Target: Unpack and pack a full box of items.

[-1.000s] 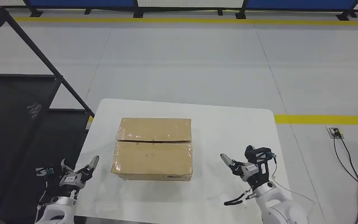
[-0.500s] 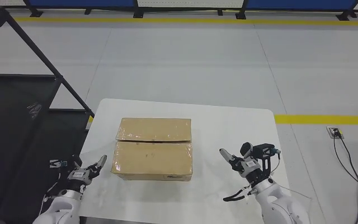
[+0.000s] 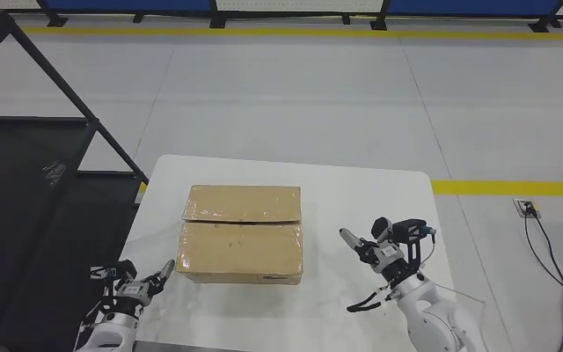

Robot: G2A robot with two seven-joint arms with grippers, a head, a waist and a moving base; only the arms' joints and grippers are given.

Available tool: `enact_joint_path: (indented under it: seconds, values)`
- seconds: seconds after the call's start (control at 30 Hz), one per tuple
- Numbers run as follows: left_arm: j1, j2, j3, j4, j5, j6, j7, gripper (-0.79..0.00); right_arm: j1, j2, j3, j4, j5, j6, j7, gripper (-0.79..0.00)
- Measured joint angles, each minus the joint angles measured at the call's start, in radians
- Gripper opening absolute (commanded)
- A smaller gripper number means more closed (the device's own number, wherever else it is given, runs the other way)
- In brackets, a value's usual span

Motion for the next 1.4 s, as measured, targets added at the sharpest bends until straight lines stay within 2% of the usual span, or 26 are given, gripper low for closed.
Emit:
enact_joint_path:
  seconds: [0.2,0.37,1.4]
  values:
    - [-0.09,-0.011,0.066,0.066,0.008,0.055,0.006,0.0,-0.026,0.001,0.018,0.003,0.002,-0.007,-0.01,0.0]
    - [-0.141,-0.017,0.096,0.102,0.002,0.066,0.003,0.0,-0.055,0.002,0.041,0.0,0.017,-0.011,-0.025,0.0]
    - [-0.308,-0.048,0.234,0.177,0.034,0.11,0.003,0.0,-0.117,0.001,0.074,-0.001,0.04,-0.032,-0.055,0.0]
